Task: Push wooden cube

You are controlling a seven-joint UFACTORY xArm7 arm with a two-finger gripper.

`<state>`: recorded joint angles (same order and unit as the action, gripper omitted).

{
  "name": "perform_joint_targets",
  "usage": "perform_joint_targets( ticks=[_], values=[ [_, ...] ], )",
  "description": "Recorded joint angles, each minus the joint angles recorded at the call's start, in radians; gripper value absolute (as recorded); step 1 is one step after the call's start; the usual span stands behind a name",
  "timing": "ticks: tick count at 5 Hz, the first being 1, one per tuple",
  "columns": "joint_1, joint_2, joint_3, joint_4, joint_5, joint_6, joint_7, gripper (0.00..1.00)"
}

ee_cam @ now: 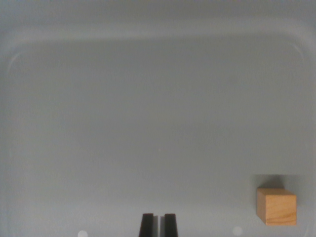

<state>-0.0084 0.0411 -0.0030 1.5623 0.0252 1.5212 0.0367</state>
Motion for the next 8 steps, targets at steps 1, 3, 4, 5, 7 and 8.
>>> perform_joint_targets(
  ticks=[1,3,4,5,7,8],
  values=[
    [-0.0029,-0.001,-0.003,-0.015,-0.0035,-0.014,-0.003,0.00],
    [-0.0066,-0.003,-0.007,-0.035,-0.0081,-0.031,-0.007,0.00],
    [-0.0066,-0.003,-0.007,-0.035,-0.0081,-0.031,-0.007,0.00],
    [-0.0110,-0.006,-0.012,-0.059,-0.0135,-0.052,-0.012,0.00],
    [-0.0161,-0.008,-0.018,-0.086,-0.0198,-0.076,-0.017,0.00],
    [-0.0161,-0.008,-0.018,-0.086,-0.0198,-0.076,-0.017,0.00]
  ],
)
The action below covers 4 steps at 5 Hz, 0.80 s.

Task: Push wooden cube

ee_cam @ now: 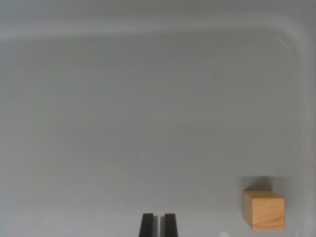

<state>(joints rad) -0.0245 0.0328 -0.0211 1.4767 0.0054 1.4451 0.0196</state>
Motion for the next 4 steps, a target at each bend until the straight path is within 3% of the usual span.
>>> perform_joint_targets(
  ticks=[1,2,3,4],
  values=[
    [-0.0055,-0.003,-0.006,-0.029,-0.0067,-0.026,-0.006,0.00],
    [-0.0055,-0.003,-0.006,-0.029,-0.0067,-0.026,-0.006,0.00],
    [-0.0118,-0.006,-0.013,-0.063,-0.0145,-0.056,-0.013,0.00],
    [-0.0118,-0.006,-0.013,-0.063,-0.0145,-0.056,-0.013,0.00]
  ],
)
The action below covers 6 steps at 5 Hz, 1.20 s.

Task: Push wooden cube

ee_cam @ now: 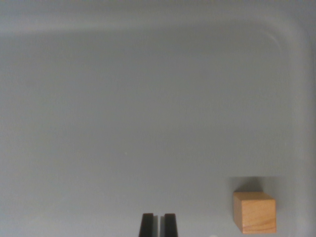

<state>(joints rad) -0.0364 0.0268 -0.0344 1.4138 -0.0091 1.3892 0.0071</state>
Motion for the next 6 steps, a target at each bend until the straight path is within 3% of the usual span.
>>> perform_joint_targets(
  ticks=[1,2,3,4,5,6],
  values=[
    [-0.0068,-0.003,-0.008,-0.036,-0.0083,-0.032,-0.007,0.00],
    [-0.0068,-0.003,-0.008,-0.036,-0.0083,-0.032,-0.007,0.00],
    [-0.0141,-0.007,-0.016,-0.075,-0.0173,-0.066,-0.015,0.00],
    [-0.0141,-0.007,-0.016,-0.075,-0.0173,-0.066,-0.015,0.00],
    [-0.0218,-0.011,-0.024,-0.116,-0.0267,-0.103,-0.023,0.00],
    [-0.0218,-0.011,-0.024,-0.116,-0.0267,-0.103,-0.023,0.00]
  ],
)
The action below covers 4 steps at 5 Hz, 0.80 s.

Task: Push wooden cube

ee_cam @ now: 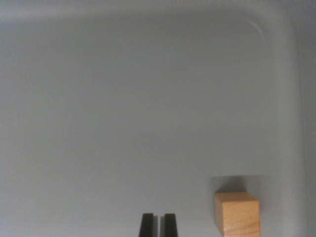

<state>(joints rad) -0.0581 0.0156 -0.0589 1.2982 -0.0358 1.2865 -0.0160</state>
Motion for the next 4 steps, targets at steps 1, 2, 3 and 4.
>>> perform_joint_targets(
  ticks=[1,2,3,4],
  values=[
    [-0.0080,-0.004,-0.009,-0.043,-0.0098,-0.038,-0.009,0.00],
    [-0.0080,-0.004,-0.009,-0.043,-0.0098,-0.038,-0.009,0.00],
    [-0.0159,-0.008,-0.018,-0.085,-0.0195,-0.075,-0.017,0.00],
    [-0.0159,-0.008,-0.018,-0.085,-0.0195,-0.075,-0.017,0.00]
  ],
)
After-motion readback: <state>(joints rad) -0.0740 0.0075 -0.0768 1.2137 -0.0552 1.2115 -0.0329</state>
